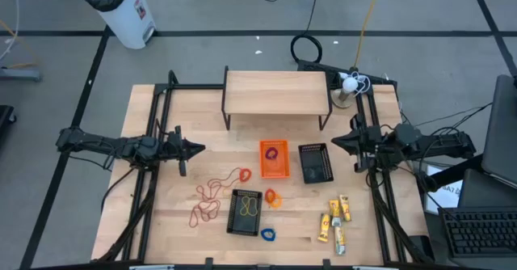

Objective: Pick & Place Office Desk Supplies
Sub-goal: Put the yellow crayon box into the top black bin

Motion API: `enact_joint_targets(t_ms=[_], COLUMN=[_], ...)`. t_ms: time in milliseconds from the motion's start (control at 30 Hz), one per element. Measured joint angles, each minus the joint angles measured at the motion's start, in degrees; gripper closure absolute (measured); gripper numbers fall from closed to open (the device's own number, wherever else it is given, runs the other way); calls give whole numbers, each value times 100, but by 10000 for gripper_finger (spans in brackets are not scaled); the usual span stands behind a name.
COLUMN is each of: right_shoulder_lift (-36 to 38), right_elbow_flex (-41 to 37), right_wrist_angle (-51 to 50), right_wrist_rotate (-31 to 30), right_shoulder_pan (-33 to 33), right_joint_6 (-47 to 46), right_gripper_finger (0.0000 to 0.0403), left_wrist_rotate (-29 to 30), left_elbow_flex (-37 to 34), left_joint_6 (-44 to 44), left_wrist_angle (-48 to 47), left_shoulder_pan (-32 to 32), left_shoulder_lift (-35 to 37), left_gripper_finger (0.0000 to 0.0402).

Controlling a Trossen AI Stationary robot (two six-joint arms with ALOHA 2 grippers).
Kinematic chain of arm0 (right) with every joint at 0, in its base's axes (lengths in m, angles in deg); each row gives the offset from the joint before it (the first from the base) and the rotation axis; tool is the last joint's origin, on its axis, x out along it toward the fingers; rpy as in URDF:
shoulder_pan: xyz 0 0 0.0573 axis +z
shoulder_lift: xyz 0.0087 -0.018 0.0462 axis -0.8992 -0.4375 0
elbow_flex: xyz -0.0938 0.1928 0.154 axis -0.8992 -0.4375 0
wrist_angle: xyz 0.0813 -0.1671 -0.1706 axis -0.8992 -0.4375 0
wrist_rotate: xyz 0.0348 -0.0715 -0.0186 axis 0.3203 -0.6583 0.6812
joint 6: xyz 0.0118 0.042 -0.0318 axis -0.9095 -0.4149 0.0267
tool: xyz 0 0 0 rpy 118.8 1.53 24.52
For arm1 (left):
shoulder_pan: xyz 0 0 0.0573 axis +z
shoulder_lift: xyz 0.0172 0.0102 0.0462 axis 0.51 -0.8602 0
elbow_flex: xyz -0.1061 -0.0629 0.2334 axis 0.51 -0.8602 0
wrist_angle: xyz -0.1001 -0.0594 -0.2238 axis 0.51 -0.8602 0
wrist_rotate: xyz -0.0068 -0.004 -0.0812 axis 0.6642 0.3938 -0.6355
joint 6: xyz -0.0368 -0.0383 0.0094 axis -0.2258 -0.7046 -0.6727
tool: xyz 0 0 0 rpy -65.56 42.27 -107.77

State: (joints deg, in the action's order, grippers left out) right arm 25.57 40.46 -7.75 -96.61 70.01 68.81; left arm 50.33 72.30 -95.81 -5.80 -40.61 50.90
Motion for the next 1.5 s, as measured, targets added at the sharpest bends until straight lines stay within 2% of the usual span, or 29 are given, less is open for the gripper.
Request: enact_joint_targets(t_ms=[100,400,700,1000,1167,1400,1500], right_shoulder_lift=[142,200,193,197,189,-575,-1189], right_elbow_flex=[0,-69,-906,-931,-929,-440,98], right_wrist_angle=[-438,-1102,-182,-52,576,649,72], right_wrist_rotate=[-196,-194,-178,-37,-25,123,118], right_shoulder_pan=[-1,0,0,-1,0,80,125], right_joint_6=[-128,-657,-806,-644,-289,-578,-954], right_gripper_finger=[402,402,402,402,402,402,402], left_wrist_rotate=[0,7,7,7,7,5,4], left_elbow_flex=[0,0,0,0,0,0,0], left_joint_6=[0,0,0,6,41,24,7], left_wrist_angle=[0,0,-2,-1,-1,-2,-2], left_shoulder_pan=[-1,-1,1,0,-1,-1,-1], left_shoulder_lift=[2,0,0,1,2,2,0], left_gripper_finger=[376,376,376,376,376,376,376])
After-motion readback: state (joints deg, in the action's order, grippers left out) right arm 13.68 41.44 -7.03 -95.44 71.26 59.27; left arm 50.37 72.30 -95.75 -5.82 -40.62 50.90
